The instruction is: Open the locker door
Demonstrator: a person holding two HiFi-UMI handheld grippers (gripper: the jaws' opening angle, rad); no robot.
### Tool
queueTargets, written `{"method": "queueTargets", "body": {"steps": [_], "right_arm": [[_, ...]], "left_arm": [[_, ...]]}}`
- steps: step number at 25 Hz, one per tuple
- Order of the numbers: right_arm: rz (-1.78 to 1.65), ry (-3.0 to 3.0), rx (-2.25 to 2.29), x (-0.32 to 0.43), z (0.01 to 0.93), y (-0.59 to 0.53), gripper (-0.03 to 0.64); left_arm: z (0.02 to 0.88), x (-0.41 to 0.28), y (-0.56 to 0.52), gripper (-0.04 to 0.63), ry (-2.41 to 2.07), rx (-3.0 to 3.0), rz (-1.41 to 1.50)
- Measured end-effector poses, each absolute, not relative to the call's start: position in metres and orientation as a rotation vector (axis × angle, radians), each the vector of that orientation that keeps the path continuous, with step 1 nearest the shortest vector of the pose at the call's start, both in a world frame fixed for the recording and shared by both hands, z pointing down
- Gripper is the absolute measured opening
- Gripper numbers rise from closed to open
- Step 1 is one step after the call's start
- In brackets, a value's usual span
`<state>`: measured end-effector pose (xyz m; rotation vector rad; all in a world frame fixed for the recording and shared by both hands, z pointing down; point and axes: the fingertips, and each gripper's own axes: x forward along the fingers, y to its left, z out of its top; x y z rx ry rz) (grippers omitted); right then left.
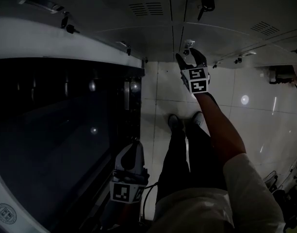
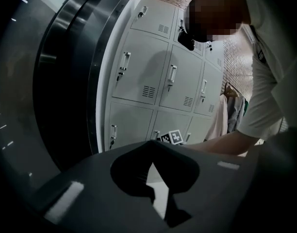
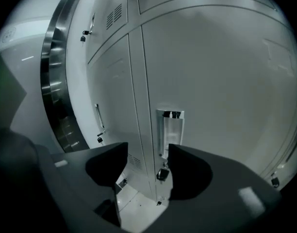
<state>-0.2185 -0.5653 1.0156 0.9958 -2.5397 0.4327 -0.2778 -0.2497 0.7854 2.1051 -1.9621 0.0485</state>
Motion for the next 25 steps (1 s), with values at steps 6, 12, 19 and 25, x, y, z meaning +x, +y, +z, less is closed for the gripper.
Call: {"method": "queueTargets", "body": {"steps": [6,12,19,25], "right_arm": [[0.427,-2.551,1.027,-0.238,1.011,-0.586,0.252],[0.500,-2.506,1.124,-0.234,1.006,-0.583,0.230],[0.493,-2.447,1.221,-0.202,1.015,-0.530,0.198],[0.485,-2.368,1.262,-0.139,1.026,-0.474,0.138]], "left_arm": [[0.829,-0.270,-0.225,0.032,-1.875,2.068,0.114],[0.795,-0.279,-0.232,0.032,-1.940,2.081,-0.027],[0.807,-0.267,-0.224,0.032,-1.848,2.105,0.113],[0.775,-0.264,-0.232,0.032,-1.862,2.128,0.108]]}}
